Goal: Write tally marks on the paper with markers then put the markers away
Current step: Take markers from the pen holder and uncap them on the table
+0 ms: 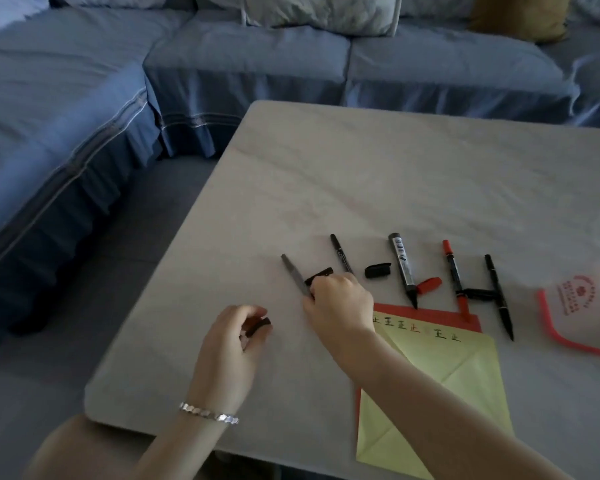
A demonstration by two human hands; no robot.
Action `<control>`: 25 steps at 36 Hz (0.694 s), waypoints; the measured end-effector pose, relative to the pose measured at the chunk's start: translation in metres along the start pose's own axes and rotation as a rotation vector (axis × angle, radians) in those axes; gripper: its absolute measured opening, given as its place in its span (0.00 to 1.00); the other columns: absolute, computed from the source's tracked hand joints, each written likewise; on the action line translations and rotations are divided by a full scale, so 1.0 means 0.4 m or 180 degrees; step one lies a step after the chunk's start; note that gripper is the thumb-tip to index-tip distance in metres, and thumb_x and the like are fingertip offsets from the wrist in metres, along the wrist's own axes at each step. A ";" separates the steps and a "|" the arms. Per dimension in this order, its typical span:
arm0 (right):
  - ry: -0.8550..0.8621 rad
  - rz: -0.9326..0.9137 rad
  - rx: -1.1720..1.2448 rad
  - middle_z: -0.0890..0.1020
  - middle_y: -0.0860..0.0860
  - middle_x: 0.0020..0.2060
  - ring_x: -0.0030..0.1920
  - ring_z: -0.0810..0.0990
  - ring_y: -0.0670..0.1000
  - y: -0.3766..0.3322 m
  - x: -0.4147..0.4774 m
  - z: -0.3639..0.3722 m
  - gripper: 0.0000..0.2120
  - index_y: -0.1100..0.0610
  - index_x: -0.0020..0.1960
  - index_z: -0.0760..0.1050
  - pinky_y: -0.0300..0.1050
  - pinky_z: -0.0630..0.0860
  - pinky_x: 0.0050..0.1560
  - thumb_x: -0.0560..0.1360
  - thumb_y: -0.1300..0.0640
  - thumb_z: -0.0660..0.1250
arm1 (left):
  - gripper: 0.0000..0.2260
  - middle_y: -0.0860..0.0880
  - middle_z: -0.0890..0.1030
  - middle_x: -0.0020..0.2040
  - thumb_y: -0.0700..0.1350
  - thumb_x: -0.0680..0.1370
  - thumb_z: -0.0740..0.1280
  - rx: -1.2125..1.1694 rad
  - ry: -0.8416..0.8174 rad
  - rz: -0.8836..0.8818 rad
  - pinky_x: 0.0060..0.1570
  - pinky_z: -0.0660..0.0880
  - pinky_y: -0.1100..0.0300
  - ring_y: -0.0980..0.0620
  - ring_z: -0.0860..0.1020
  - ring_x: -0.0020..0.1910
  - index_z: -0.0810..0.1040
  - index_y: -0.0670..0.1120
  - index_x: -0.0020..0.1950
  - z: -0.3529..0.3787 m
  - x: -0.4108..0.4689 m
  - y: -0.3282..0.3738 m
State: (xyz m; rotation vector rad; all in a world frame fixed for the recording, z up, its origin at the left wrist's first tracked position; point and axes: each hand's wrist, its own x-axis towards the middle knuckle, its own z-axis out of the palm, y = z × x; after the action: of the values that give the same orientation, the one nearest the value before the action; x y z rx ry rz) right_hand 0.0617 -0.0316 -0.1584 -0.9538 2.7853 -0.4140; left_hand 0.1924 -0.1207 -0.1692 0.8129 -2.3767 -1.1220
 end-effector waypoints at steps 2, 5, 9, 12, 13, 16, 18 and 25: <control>0.0117 0.0067 0.0012 0.79 0.54 0.49 0.54 0.72 0.56 0.020 -0.002 -0.002 0.09 0.57 0.48 0.76 0.44 0.64 0.39 0.75 0.57 0.59 | 0.06 0.51 0.80 0.41 0.37 0.71 0.71 0.0081 -0.0009 -0.0036 0.43 0.69 0.69 0.54 0.77 0.41 0.79 0.44 0.46 0.015 0.005 0.007; 0.0217 0.0128 0.0122 0.79 0.53 0.47 0.54 0.73 0.55 0.042 -0.009 -0.009 0.10 0.58 0.46 0.75 0.44 0.64 0.39 0.75 0.53 0.60 | 0.06 0.58 0.77 0.36 0.37 0.70 0.71 0.0294 -0.0026 0.0098 0.41 0.66 0.72 0.51 0.75 0.40 0.78 0.47 0.40 0.041 0.022 0.020; 0.0279 0.0131 0.0389 0.79 0.51 0.49 0.54 0.74 0.54 0.060 -0.037 -0.021 0.11 0.56 0.48 0.76 0.45 0.67 0.42 0.75 0.49 0.61 | 0.06 0.53 0.79 0.35 0.37 0.68 0.71 0.0488 -0.0219 0.0245 0.39 0.70 0.60 0.50 0.76 0.38 0.78 0.47 0.38 0.077 0.059 0.035; 0.0296 0.0103 0.0557 0.79 0.49 0.50 0.53 0.74 0.52 0.081 -0.069 -0.034 0.10 0.54 0.52 0.76 0.44 0.68 0.43 0.76 0.50 0.61 | 0.05 0.51 0.79 0.34 0.39 0.67 0.70 0.0712 -0.0361 0.0394 0.38 0.68 0.60 0.49 0.76 0.37 0.77 0.47 0.35 0.101 0.087 0.040; 0.0303 0.0114 0.0605 0.80 0.49 0.50 0.53 0.75 0.52 0.091 -0.081 -0.039 0.10 0.53 0.53 0.76 0.44 0.70 0.45 0.76 0.51 0.61 | 0.03 0.50 0.79 0.34 0.41 0.67 0.69 0.0809 -0.0403 0.0437 0.37 0.68 0.59 0.47 0.75 0.36 0.77 0.47 0.35 0.106 0.093 0.042; 0.0325 0.0218 0.0694 0.81 0.47 0.49 0.50 0.76 0.50 0.133 -0.118 -0.057 0.10 0.50 0.54 0.77 0.43 0.73 0.45 0.75 0.52 0.60 | 0.07 0.49 0.77 0.32 0.48 0.65 0.62 0.1000 -0.0476 0.0716 0.35 0.70 0.55 0.45 0.75 0.34 0.76 0.47 0.33 0.115 0.104 0.044; 0.0340 0.0316 0.0751 0.81 0.46 0.48 0.45 0.75 0.47 0.167 -0.142 -0.068 0.10 0.49 0.54 0.77 0.41 0.72 0.42 0.75 0.52 0.61 | 0.10 0.50 0.77 0.33 0.51 0.65 0.58 0.1047 -0.0512 0.0815 0.36 0.71 0.55 0.45 0.75 0.35 0.76 0.47 0.34 0.114 0.102 0.045; 0.0573 0.0750 0.0870 0.79 0.41 0.41 0.42 0.74 0.43 0.292 -0.231 -0.130 0.09 0.46 0.50 0.78 0.37 0.71 0.42 0.71 0.49 0.67 | 0.05 0.49 0.79 0.42 0.39 0.68 0.72 0.0993 -0.0418 0.1080 0.41 0.74 0.51 0.46 0.77 0.41 0.79 0.45 0.42 0.121 0.066 0.137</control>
State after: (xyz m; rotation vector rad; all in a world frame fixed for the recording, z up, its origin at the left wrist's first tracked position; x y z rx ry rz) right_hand 0.0541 0.1249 -0.1395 -0.5458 2.8499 -0.8524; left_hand 0.1271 -0.0824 -0.1527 0.4097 -2.7100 -0.6987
